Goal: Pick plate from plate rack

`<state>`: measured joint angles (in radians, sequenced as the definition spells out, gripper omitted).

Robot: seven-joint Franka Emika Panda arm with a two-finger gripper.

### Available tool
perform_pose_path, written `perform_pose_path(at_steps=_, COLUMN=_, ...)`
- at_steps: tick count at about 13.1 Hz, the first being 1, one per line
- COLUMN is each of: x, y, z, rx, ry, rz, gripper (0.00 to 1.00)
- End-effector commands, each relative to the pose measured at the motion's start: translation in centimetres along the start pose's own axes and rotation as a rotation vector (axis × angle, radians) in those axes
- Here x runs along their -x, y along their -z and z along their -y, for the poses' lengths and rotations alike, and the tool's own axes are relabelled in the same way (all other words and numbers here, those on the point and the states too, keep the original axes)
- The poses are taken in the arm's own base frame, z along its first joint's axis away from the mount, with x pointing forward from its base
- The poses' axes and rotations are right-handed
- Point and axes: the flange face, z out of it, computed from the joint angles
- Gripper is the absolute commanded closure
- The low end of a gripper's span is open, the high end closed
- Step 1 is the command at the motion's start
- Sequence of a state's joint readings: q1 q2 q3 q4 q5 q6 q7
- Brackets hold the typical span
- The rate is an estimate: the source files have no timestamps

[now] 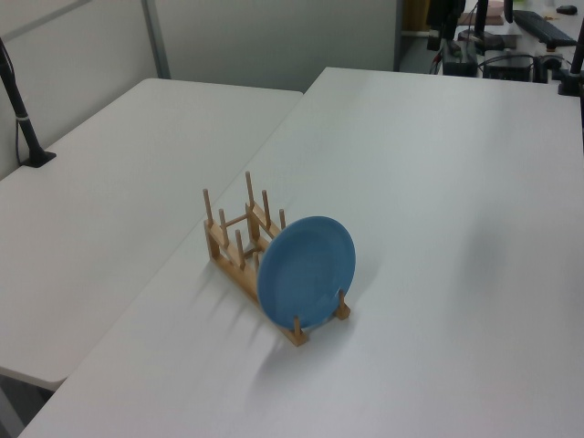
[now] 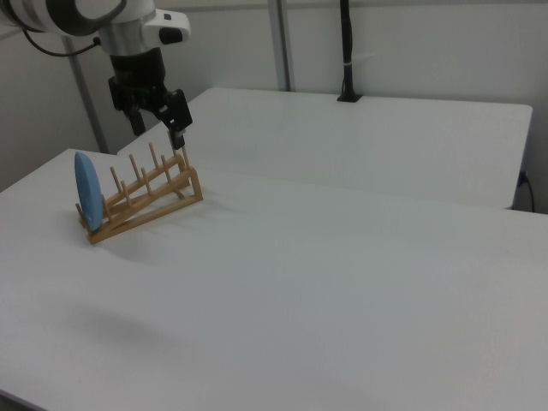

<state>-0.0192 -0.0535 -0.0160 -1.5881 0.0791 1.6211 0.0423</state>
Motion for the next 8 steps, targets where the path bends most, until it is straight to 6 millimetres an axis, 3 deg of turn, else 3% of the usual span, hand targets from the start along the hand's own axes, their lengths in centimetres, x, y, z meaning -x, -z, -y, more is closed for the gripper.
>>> perform_pose_path(at_steps=1, x=0.19, y=-0.23, z=0.18, rx=-0.01, ry=0.012, rz=-0.013, gripper=0.0)
perform_pose_path(at_steps=6, x=0.34, y=-0.57, z=0.64, rx=-0.006, ry=0.045, rz=0.002, gripper=0.0)
perform_pose_path(at_steps=8, x=0.51, y=-0.98, z=0.51, rx=0.002, ry=0.161, rz=0.017, gripper=0.0)
